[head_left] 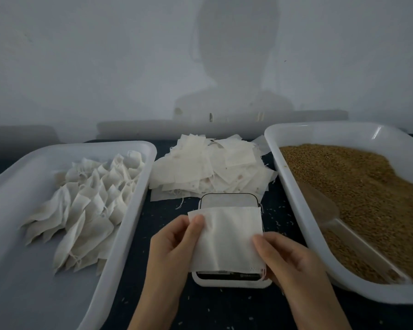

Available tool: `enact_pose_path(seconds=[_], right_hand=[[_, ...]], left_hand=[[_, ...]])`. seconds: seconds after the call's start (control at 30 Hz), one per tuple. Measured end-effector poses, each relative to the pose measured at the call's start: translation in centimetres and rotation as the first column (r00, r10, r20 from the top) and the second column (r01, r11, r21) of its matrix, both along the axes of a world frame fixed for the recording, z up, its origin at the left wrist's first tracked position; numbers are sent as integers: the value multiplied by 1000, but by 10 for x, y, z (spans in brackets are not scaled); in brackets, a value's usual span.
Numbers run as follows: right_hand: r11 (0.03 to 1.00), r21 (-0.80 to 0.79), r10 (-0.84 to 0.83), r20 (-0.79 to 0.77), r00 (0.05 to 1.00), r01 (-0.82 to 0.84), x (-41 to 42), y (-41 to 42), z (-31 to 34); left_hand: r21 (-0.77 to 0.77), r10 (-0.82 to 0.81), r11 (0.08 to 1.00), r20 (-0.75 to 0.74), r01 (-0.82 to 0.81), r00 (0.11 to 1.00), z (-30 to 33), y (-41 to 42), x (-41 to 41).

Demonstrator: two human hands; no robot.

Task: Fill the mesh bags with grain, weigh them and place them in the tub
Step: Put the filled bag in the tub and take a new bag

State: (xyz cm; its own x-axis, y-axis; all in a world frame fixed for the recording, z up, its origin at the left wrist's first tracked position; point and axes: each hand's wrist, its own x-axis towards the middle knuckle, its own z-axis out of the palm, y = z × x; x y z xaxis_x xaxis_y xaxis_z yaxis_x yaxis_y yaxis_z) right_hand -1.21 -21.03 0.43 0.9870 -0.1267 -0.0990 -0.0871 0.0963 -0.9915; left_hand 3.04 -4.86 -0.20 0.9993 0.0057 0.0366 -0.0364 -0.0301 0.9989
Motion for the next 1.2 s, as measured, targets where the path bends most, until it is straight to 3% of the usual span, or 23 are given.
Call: enact_pose_path(seconds=[0.13,0.2,0.33,0.43,0.77,1.03,1.1,1.2], right_hand=[[988,-111,-100,86,991,109,0,0,-3],[965,-185,-162,145,976,188,1,2,-3],[923,-323,-116,277,954,207,0,12,-4],[899,-389,-52,364,930,202,-1,17,-5],[846,-493,20,408,913,202,-1,16,-9],[736,-627,83,458,885,255,-4,19,-5],[722,-622,38,473,880,303,-6,18,-6],[708,-619,8,488,873,340,-8,15,-2]], left_hand=[[146,202,959,244,-242,949,0,-5,-4],[145,141,969,335,-198,932,9,-6,-10],[98,-205,977,178,190,962,13,-20,-21],[46,-163,986,135,158,977,5,-26,-24],[59,-79,996,124,72,989,1,-26,-26],[-112,-14,994,6,15,1000,1,-28,-29],[-51,-26,998,18,27,999,-1,-26,-29],[212,-117,973,107,92,987,-5,-25,-29]])
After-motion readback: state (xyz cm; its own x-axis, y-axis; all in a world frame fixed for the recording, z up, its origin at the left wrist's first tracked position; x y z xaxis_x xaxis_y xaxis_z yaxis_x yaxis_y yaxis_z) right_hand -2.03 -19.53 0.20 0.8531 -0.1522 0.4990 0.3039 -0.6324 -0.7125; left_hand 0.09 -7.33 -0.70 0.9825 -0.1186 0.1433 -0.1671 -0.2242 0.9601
